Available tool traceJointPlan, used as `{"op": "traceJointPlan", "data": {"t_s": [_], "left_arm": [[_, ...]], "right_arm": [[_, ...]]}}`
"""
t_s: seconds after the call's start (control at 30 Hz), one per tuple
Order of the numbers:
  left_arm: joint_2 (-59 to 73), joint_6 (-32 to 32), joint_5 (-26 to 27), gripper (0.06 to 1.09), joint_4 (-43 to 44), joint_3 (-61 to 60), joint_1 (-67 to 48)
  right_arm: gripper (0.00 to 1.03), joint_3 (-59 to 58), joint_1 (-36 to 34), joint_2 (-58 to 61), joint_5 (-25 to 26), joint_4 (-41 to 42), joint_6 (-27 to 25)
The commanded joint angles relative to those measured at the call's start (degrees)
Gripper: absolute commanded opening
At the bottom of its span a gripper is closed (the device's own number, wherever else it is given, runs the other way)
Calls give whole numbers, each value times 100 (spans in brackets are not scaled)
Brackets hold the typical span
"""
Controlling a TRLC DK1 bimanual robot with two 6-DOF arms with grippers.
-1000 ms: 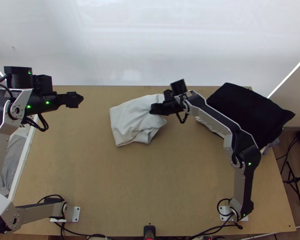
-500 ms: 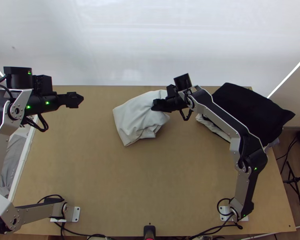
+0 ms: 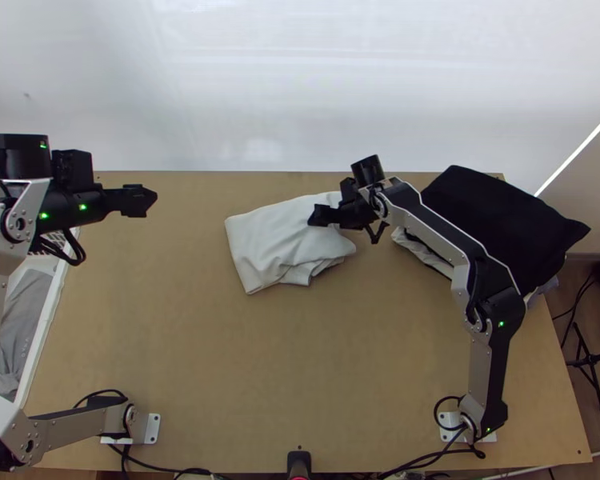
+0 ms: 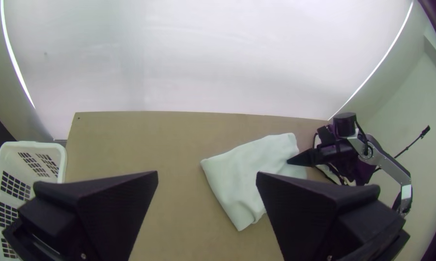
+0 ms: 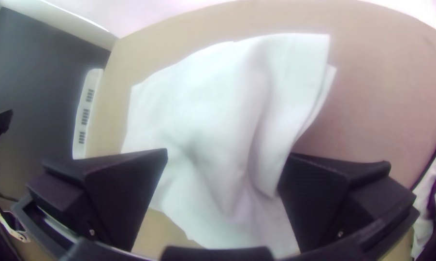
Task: Fold the t-shirt
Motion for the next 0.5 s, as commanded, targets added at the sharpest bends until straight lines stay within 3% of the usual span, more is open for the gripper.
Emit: {"op": "traceJointPlan", "data": {"t_s": [0.0,0.47], "left_arm": [[84,126,-6,104,-143,251,94],[216,179,2,104,-187,356,164]], "right_arm": [[99,-144,-115,122,656,-6,-475],[99,-654,-176,306,735,21,-475]]}}
